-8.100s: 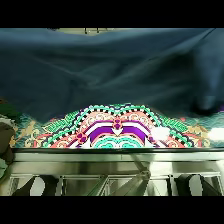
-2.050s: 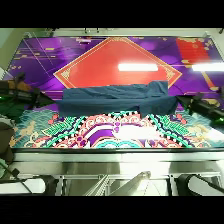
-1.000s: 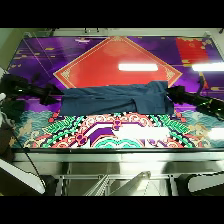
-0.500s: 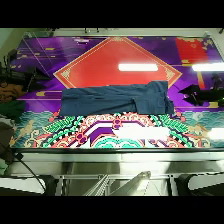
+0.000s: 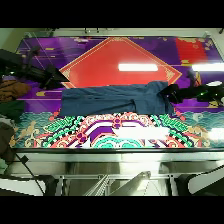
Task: Fold the shirts.
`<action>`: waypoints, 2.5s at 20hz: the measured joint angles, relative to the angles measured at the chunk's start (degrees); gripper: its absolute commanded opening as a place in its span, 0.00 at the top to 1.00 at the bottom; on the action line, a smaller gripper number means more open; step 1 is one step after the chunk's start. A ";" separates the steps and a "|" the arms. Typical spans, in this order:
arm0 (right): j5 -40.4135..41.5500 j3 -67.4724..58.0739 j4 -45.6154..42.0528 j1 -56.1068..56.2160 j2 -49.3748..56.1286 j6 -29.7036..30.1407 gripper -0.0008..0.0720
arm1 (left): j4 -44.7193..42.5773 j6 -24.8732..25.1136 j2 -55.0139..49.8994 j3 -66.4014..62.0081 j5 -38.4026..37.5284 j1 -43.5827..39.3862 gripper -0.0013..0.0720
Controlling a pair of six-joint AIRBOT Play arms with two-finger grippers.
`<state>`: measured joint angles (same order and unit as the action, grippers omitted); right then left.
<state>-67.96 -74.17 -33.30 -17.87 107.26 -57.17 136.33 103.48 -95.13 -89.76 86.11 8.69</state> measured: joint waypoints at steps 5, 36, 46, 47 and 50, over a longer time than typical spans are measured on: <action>-2.03 -1.22 -0.20 2.47 1.16 -1.40 0.96 | -0.07 -0.02 -2.60 0.00 -0.31 -6.62 0.79; -26.10 -1.64 6.88 0.35 -17.84 -6.84 0.96 | -5.38 -6.78 -6.71 -18.62 -0.48 -29.92 0.96; 21.29 -3.26 17.99 48.35 -5.35 -7.02 0.40 | -6.62 0.83 15.08 12.24 0.17 -10.97 0.96; 23.30 -3.58 20.24 49.94 -4.33 -4.48 0.36 | -5.84 1.92 16.31 15.15 -0.31 -9.49 0.96; 21.94 -4.07 23.56 49.59 -4.50 0.63 0.39 | -3.43 4.87 18.49 22.21 -1.36 -6.03 0.96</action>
<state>-46.02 -78.24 -9.74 31.73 102.76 -56.53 132.90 108.36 -76.64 -67.55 84.75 2.66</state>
